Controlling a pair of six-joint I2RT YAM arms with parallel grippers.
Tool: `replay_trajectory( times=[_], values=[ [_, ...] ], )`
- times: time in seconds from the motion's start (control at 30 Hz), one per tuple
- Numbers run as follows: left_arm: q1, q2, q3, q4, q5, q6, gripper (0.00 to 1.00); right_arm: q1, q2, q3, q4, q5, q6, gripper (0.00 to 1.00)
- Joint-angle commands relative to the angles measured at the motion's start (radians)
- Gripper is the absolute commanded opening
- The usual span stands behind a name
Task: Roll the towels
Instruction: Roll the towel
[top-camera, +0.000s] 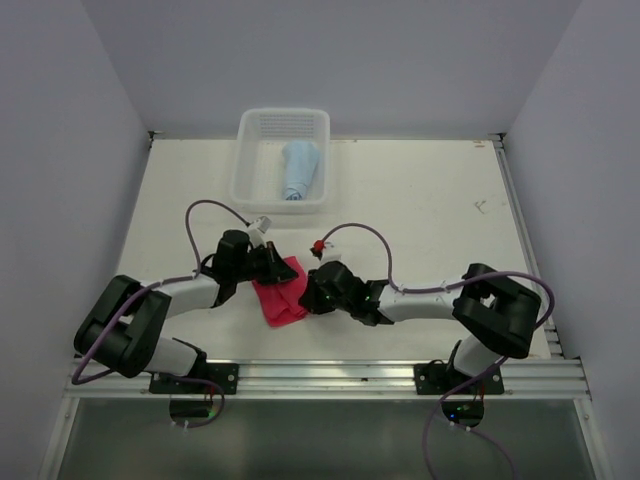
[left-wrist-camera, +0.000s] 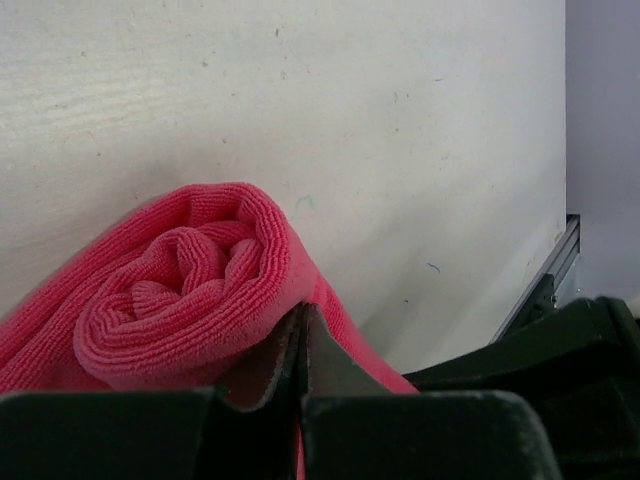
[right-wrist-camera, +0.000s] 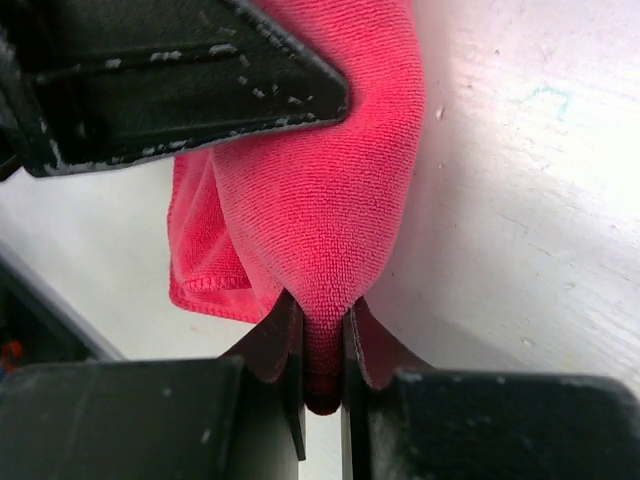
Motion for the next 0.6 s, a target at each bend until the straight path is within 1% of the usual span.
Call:
replay_trajectory(
  times=[0.0, 0.03, 0.07, 0.17, 0.23, 0.33, 0.37, 0.5, 0.53, 0.57],
  values=[
    [0.02, -0.029, 0.064, -0.123, -0.053, 0.038, 0.0, 0.082, -0.019, 0.08, -0.192, 0.246, -0.126, 0.0],
    [0.023, -0.041, 0.078, -0.131, -0.054, 0.037, 0.0, 0.111, -0.017, 0.117, -0.256, 0.283, -0.131, 0.0],
    [0.026, -0.054, 0.105, -0.139, -0.054, 0.035, 0.0, 0.125, -0.013, 0.134, -0.287, 0.364, -0.134, 0.0],
    [0.029, -0.113, 0.153, -0.185, -0.048, 0.035, 0.0, 0.158, 0.016, 0.198, -0.395, 0.476, -0.142, 0.0],
    [0.032, -0.143, 0.165, -0.197, -0.048, 0.027, 0.0, 0.178, 0.053, 0.249, -0.465, 0.522, -0.145, 0.0],
    [0.032, -0.195, 0.17, -0.203, -0.04, 0.018, 0.0, 0.204, 0.096, 0.301, -0.519, 0.579, -0.137, 0.0],
    [0.032, -0.209, 0.17, -0.188, -0.013, 0.023, 0.0, 0.211, 0.107, 0.313, -0.53, 0.593, -0.137, 0.0],
    [0.032, -0.227, 0.176, -0.179, 0.013, 0.04, 0.0, 0.266, 0.182, 0.405, -0.614, 0.674, -0.134, 0.0],
    [0.032, -0.227, 0.173, -0.18, 0.016, 0.04, 0.0, 0.277, 0.217, 0.454, -0.671, 0.729, -0.134, 0.0],
    [0.032, -0.223, 0.17, -0.174, 0.026, 0.04, 0.0, 0.283, 0.233, 0.477, -0.697, 0.745, -0.134, 0.0]
  ],
)
